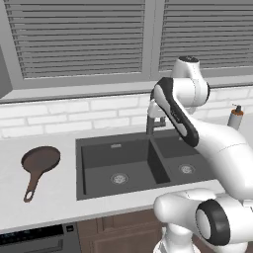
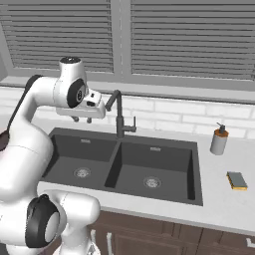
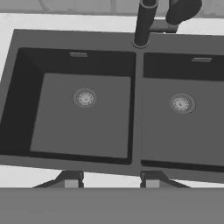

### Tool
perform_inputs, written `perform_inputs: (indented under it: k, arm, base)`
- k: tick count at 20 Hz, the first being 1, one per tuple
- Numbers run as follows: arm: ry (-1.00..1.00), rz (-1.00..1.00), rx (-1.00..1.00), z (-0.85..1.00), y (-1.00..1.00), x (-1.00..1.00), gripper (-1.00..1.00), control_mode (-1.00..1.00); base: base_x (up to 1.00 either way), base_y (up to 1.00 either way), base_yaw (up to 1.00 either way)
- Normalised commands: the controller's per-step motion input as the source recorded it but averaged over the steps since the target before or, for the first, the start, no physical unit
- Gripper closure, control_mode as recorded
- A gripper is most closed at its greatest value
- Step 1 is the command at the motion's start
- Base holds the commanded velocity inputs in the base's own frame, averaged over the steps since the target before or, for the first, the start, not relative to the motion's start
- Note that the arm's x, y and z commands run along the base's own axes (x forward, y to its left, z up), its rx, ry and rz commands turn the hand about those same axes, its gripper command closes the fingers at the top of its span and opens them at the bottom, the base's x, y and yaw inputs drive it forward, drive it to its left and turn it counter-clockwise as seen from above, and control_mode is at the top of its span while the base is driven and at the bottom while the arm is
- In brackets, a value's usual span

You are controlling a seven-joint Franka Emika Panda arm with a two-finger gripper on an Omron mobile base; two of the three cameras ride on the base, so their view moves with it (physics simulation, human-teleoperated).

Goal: Pick the pan and sponge and place them into the sink. Then turn on the water.

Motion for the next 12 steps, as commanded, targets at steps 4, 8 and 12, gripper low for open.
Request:
perform_inputs:
  k: [4,8,12]
  arm:
    - [0.0,0.0,0.0,-0.01,0.46,-0.03,-1.0,-1.0]
    - [0.0,0.0,0.0,-0.02,1.0,-0.38,-1.0,-1.0]
    - [0.0,0.0,0.0,-0.04,1.0,-0.41,-1.0,-1.0]
  base:
    - [0.0,0.0,0.0]
    - [0.0,0.0,0.0]
    - [0.0,0.0,0.0]
